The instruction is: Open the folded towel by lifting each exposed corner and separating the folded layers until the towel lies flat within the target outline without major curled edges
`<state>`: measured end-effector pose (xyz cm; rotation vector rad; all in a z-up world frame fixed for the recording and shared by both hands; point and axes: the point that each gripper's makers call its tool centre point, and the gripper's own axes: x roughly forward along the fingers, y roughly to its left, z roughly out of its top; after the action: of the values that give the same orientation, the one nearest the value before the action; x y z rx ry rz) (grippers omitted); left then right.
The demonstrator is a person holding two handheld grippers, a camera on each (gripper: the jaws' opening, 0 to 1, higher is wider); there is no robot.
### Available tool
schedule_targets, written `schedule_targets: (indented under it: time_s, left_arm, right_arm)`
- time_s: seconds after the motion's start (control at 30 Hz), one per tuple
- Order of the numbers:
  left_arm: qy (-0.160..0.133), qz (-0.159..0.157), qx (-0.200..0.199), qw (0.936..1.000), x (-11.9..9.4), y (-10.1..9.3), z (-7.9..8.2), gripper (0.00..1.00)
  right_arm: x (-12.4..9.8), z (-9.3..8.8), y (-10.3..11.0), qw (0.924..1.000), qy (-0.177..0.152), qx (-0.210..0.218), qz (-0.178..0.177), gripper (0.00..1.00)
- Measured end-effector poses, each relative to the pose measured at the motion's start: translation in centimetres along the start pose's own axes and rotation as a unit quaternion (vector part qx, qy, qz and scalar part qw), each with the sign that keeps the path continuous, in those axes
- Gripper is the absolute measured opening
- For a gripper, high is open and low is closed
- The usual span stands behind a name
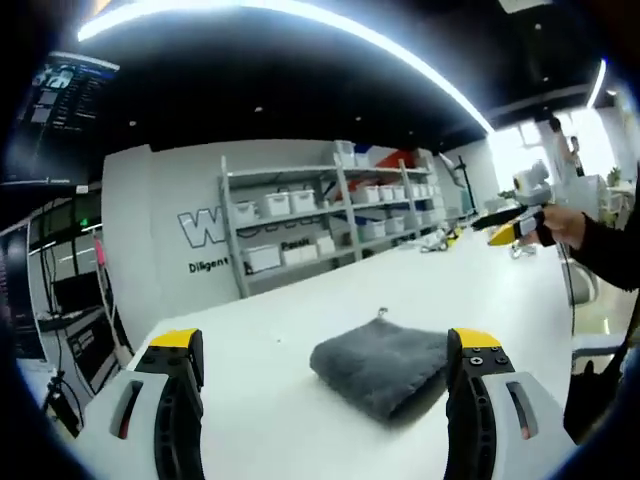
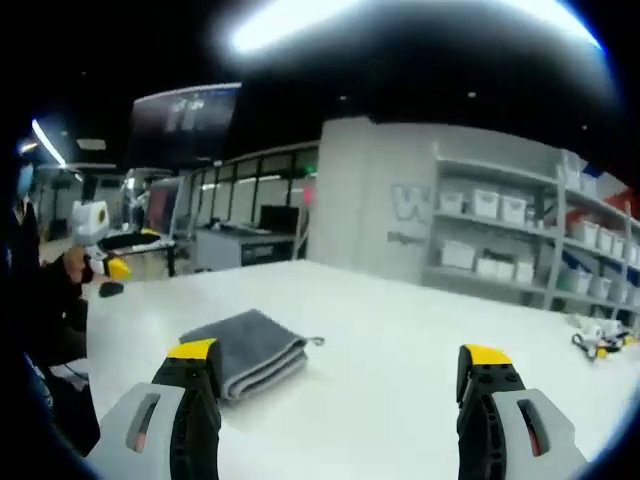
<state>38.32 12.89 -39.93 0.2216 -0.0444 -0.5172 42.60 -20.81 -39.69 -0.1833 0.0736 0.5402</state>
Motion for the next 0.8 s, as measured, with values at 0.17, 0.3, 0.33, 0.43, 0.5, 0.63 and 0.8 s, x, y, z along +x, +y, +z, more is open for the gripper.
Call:
schedule_targets:
  time_s: [0.17,0.3,0.33,0.43,0.5,0.63,0.8]
  left_arm:
    - [-0.011,-0.003,0.026,0.9996,0.0,0.3,3.0,1.00]
    - [-0.005,-0.002,0.038,0.9993,0.3,1.3,3.9,1.00]
    - [-0.002,0.000,0.041,0.9991,0.5,1.6,4.1,1.00]
    - [0.006,-0.002,0.061,0.9981,1.3,2.3,5.2,1.00]
    - [0.009,-0.008,0.067,0.9977,1.9,2.4,5.9,1.00]
    - [0.025,-0.031,0.077,0.9962,3.2,1.7,6.4,1.00]
    - [0.071,-0.050,0.122,0.9887,3.9,1.1,5.7,1.00]
  right_arm:
    - [-0.6,3.1,0.0,0.9998,-0.012,-0.012,0.005,1.00]
    - [-0.2,4.1,-0.4,0.9996,-0.005,-0.027,0.006,1.00]
    - [0.0,4.3,-0.5,0.9995,-0.002,-0.030,0.008,1.00]
    - [0.9,4.9,-1.1,0.9991,0.011,-0.038,0.016,1.00]
    - [1.4,5.3,-1.5,0.9985,0.021,-0.046,0.021,1.00]
    - [2.3,5.8,-1.8,0.9971,0.036,-0.056,0.036,1.00]
    - [3.2,4.8,-1.4,0.9926,0.069,-0.070,0.072,1.00]
